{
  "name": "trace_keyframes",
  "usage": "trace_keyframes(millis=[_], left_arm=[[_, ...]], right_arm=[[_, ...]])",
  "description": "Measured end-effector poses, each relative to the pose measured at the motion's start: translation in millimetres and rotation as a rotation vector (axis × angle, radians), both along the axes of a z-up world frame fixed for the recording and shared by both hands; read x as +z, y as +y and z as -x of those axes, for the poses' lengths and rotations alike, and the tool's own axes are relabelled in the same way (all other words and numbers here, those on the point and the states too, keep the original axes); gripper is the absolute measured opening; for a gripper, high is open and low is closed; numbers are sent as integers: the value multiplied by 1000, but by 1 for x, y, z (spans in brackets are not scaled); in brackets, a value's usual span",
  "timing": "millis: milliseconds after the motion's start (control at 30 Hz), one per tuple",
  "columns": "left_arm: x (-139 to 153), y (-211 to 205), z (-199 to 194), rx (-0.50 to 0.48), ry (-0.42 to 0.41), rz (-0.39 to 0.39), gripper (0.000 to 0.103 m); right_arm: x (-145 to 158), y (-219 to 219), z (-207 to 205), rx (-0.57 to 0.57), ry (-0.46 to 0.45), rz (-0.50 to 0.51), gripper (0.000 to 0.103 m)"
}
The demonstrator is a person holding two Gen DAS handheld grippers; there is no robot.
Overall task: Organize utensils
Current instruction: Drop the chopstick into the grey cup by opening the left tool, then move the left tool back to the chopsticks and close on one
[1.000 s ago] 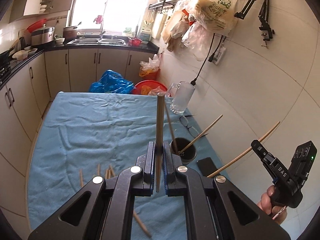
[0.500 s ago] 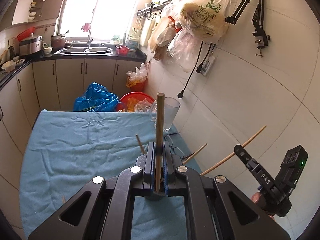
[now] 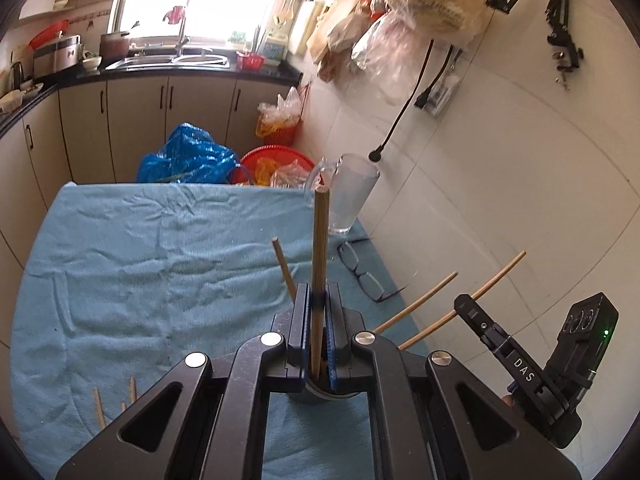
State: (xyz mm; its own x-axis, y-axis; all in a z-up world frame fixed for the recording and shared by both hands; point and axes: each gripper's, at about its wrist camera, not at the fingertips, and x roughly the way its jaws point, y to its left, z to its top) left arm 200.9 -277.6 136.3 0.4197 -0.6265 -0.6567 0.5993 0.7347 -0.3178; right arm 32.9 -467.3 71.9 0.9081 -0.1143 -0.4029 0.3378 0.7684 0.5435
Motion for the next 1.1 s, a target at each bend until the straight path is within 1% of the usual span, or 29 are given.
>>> trace_keyframes(millis=[200, 367, 433, 467, 500, 567, 667, 733, 800, 867, 967, 1100], left_arm=[[-18, -3, -4, -3, 19, -23, 7], [-22, -2, -8, 6, 27, -22, 7], [-21, 0, -8, 6, 21, -24, 8], [-20, 1, -8, 4, 23, -20, 14], [-19, 2, -7, 4, 22, -17, 24], [-15, 5, -5, 17, 3, -9, 31], [-9, 9, -1, 14, -7, 1, 32], [-6, 14, 2, 19, -14, 8, 35], [-3, 22, 7, 34, -31, 13, 44], [-1, 32, 13, 55, -53, 14, 47], [-4, 45, 21, 78, -77, -2, 51], [-15, 67, 31, 99, -85, -27, 53]], right_arm=[[-16, 8, -13, 44, 45, -3, 9], [-23, 15, -18, 63, 60, -7, 11], [-23, 15, -16, 66, 60, -12, 18], [-22, 15, -16, 64, 57, -13, 25], [-21, 15, -14, 60, 53, -12, 33], [-17, 17, -9, 54, 37, -6, 38], [-10, 18, -1, 45, 24, 4, 39], [-6, 19, 4, 37, 18, 6, 44], [-5, 20, 13, 14, 17, 17, 58], [-4, 22, 21, -11, 23, 35, 65], [-5, 32, 30, -41, 60, 95, 82], [-9, 49, 39, -65, 114, 167, 84]])
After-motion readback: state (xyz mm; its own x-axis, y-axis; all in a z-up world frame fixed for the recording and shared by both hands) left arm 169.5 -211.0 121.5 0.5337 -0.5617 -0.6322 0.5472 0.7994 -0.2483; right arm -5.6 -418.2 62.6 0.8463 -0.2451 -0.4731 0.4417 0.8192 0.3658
